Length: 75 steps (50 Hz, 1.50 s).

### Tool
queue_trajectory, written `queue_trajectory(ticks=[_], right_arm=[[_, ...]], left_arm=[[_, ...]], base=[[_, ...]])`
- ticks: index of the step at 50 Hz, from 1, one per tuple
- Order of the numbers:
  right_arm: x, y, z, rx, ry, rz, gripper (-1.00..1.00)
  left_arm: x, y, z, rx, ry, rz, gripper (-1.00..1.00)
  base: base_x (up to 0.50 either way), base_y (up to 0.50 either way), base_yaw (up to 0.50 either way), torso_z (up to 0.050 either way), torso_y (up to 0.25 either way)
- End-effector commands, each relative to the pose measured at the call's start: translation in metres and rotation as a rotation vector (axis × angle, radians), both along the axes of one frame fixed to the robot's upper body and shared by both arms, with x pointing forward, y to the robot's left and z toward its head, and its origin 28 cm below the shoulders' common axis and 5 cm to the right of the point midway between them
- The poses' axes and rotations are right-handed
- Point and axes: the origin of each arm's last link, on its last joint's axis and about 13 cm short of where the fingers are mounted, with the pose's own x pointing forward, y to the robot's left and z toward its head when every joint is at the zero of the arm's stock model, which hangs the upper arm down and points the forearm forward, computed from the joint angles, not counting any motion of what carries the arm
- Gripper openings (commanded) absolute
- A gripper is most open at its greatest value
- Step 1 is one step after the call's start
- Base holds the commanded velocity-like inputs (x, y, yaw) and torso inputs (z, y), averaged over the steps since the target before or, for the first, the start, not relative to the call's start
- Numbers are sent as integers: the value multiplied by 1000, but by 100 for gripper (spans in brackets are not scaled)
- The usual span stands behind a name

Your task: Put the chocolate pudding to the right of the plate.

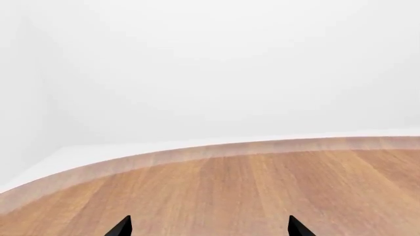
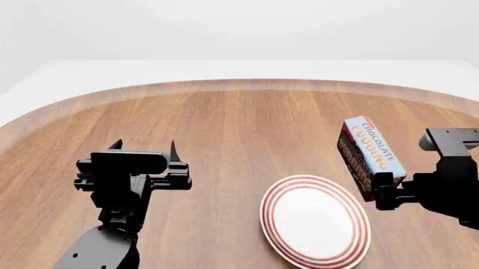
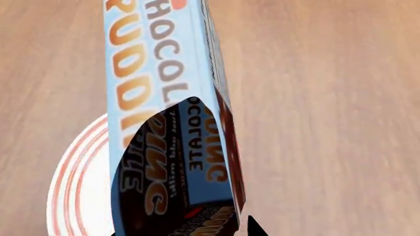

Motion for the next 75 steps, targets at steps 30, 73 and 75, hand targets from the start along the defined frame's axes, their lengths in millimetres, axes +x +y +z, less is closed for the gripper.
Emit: queue_trajectory(ticks=[30,73,75], right_arm=[[-7,-47,-8,-35,41,-259,-100],[-1,-59,-78,-4,167,-365,-100],[-1,-60,-79,-5,168,-374,-100]], left_arm=[[-1,-1,-1,1,3,-4,100],[-1,-1,-3,-2,4,-2,100],[-2,-1,-3,-1,4,-2,100]], base=[[0,0,0,0,0],[0,0,0,0,0],[0,0,0,0,0]])
